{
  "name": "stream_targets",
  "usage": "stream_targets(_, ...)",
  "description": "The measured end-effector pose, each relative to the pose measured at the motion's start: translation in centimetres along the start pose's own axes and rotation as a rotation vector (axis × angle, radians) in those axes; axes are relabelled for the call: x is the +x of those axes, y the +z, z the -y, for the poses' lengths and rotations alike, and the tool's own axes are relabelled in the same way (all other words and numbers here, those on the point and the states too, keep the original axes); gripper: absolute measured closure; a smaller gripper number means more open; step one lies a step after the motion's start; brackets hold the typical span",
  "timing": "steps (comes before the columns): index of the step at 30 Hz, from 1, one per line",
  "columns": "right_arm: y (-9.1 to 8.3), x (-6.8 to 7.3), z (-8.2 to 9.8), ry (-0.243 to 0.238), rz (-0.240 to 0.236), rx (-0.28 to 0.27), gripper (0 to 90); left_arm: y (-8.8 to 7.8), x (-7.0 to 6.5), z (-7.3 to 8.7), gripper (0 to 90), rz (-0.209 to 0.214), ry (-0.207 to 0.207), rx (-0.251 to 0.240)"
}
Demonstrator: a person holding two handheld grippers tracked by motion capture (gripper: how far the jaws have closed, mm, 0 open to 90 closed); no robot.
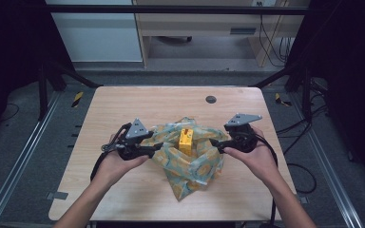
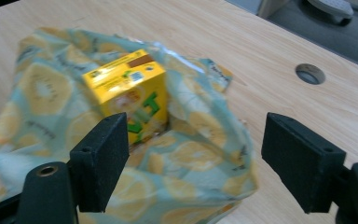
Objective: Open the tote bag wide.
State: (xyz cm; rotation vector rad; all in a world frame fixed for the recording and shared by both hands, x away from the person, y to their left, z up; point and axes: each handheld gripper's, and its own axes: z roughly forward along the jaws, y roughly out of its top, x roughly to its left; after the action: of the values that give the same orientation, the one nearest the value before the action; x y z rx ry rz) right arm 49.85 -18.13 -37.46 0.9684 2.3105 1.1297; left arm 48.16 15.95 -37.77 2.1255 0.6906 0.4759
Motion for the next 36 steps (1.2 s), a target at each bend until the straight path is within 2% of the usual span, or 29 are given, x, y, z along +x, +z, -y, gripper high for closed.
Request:
stream_targets(7, -0.4, 1.6, 0.6, -0.047, -0.035, -0.003, 17.9, 0.1, -0.5, 0.4, 26.9, 0.037, -0.007, 0.020)
stream_targets(11, 0.1, 2.3, 1.2, -0.070, -0.051, 0.004, 14.3, 0.8, -0.9, 0.7, 21.2, 0.045, 0.008, 0.038)
stream_targets(14, 0.6, 2.8, 1.7, -0.093, -0.068, 0.012, 13.7, 1.5, -1.1, 0.9, 19.9, 0.054, 0.023, 0.050)
stream_targets(18, 1.2, 3.3, 2.4, -0.123, -0.080, 0.028, 11.7, 2.6, -0.8, 1.4, 17.0, 0.072, 0.013, 0.063)
stream_targets(20, 1.6, 3.3, 2.7, -0.135, -0.081, 0.035, 10.0, 3.2, -0.5, 1.7, 14.6, 0.092, 0.006, 0.069)
stream_targets(25, 2.7, 3.1, 3.4, -0.174, -0.067, 0.063, 7.6, 4.3, -0.4, 2.3, 9.8, 0.113, 0.009, 0.084)
stream_targets(27, 3.0, 2.9, 3.6, -0.194, -0.055, 0.082, 8.7, 4.6, -0.6, 2.5, 11.4, 0.119, 0.025, 0.103)
stream_targets(30, 3.3, 2.7, 3.9, -0.204, -0.050, 0.096, 15.8, 4.8, -0.9, 2.9, 19.1, 0.123, 0.045, 0.140)
stream_targets(33, 3.3, 2.6, 4.2, -0.214, -0.041, 0.112, 27.7, 4.9, -0.9, 3.3, 32.5, 0.111, 0.039, 0.156)
stream_targets(36, 3.3, 2.3, 4.4, -0.216, -0.051, 0.117, 39.4, 4.9, -0.9, 3.5, 46.7, 0.101, 0.030, 0.163)
